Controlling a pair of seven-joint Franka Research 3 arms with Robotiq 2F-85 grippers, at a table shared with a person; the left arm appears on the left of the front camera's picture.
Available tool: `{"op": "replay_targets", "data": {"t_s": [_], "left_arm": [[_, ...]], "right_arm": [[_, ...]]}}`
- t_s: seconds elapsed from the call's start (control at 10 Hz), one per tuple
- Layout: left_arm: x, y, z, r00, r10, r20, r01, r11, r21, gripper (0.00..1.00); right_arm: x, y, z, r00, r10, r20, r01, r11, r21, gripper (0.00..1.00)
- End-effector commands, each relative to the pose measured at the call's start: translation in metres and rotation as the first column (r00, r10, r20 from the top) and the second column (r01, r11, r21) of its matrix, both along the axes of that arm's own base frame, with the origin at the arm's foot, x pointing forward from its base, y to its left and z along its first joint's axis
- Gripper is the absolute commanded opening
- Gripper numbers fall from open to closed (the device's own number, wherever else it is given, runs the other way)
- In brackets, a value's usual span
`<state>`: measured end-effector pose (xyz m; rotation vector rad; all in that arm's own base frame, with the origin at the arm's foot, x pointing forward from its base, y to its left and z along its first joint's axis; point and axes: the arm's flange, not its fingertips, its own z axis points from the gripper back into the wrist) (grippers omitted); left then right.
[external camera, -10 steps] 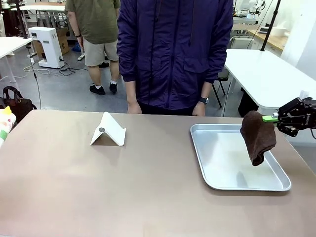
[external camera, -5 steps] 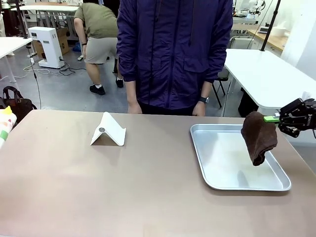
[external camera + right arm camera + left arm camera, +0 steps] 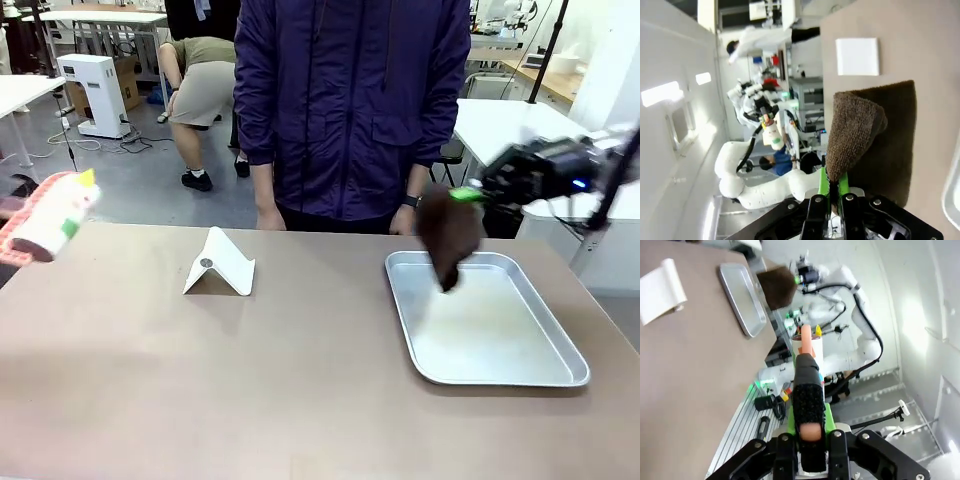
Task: Clean the surface of the table.
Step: Return the Lint Roller and towel to their original positions.
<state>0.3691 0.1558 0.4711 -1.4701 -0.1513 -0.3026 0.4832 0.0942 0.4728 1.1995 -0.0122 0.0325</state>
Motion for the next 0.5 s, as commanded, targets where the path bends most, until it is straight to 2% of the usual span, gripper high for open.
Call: {"op": "replay_targets", "data": {"t_s": [0.0,0.2,0.3,0.4], "left_arm": [[0.032,-0.066,0.041,0.999,0.022,-0.049,-0.017,0.994,0.111,0.22],[0.069,-0.131,0.067,0.991,0.123,-0.059,-0.101,0.953,0.286,0.22],[0.089,-0.157,0.072,0.991,0.114,-0.064,-0.083,0.926,0.368,0.22],[0.111,-0.184,0.073,0.987,0.147,-0.068,-0.100,0.879,0.466,0.22]], "right_arm": [[0.032,0.054,0.011,0.999,-0.044,-0.010,0.044,0.999,0.014,0.07],[0.039,0.125,-0.004,0.999,-0.034,-0.043,0.034,0.999,0.003,0.07],[0.041,0.153,-0.025,0.995,-0.017,-0.097,0.017,1.000,-0.007,0.07],[0.041,0.176,-0.047,0.991,-0.027,-0.128,0.025,1.000,-0.017,0.07]]}}
